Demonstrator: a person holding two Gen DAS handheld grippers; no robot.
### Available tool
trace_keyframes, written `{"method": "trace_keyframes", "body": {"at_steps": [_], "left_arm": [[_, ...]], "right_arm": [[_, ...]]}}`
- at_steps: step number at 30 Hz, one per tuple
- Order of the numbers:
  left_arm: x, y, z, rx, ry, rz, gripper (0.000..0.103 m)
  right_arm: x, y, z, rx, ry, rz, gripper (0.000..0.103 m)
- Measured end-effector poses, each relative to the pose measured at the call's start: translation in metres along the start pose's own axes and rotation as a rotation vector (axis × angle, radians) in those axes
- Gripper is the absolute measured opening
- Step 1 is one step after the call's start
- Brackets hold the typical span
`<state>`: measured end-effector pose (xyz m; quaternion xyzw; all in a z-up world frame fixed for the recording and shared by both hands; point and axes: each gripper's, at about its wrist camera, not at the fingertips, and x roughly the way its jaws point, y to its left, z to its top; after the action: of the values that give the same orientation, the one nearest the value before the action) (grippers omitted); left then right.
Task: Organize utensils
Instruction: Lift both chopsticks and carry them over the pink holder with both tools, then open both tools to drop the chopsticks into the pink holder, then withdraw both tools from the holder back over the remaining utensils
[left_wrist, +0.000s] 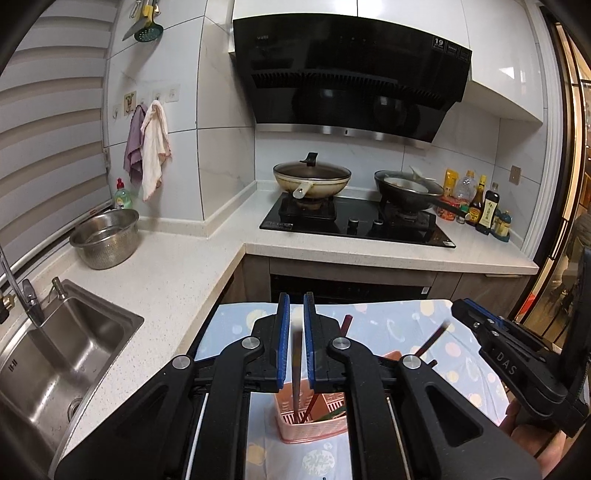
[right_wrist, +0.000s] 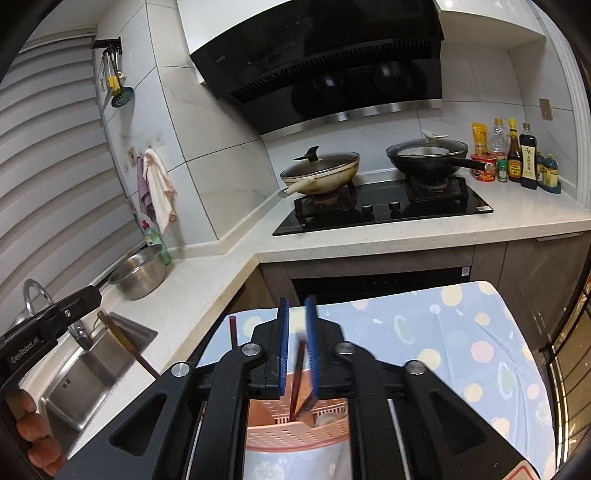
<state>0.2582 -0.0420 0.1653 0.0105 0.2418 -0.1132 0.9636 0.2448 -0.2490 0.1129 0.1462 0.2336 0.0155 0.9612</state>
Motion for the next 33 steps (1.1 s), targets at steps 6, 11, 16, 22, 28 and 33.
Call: {"method": "trace_keyframes", "body": {"at_steps": [6, 11, 16, 22, 28, 33], "left_arm": [[-0.001, 0.002, -0.008, -0.01, -0.004, 0.041, 0.036], [-0.007, 0.0, -0.013, 0.001, -0.002, 0.046, 0.036], [-0.015, -0.001, -0.02, 0.005, 0.004, 0.043, 0.036], [-0.029, -0.004, -0.033, 0.012, 0.011, 0.044, 0.036], [-0.043, -0.005, -0.05, 0.008, 0.031, 0.032, 0.036], [-0.052, -0.007, -0.071, 0.004, 0.056, 0.024, 0.038]], "right_arm": [[-0.01, -0.002, -0.005, -0.001, -0.015, 0.002, 0.027], [-0.021, 0.005, -0.011, -0.019, -0.016, 0.018, 0.028], [-0.036, 0.013, -0.019, -0.045, -0.022, 0.018, 0.029], [-0.056, 0.016, -0.033, -0.046, -0.016, 0.032, 0.03], [-0.075, 0.018, -0.057, -0.059, 0.017, 0.039, 0.03], [-0.09, 0.016, -0.084, -0.059, 0.051, 0.035, 0.03]]}}
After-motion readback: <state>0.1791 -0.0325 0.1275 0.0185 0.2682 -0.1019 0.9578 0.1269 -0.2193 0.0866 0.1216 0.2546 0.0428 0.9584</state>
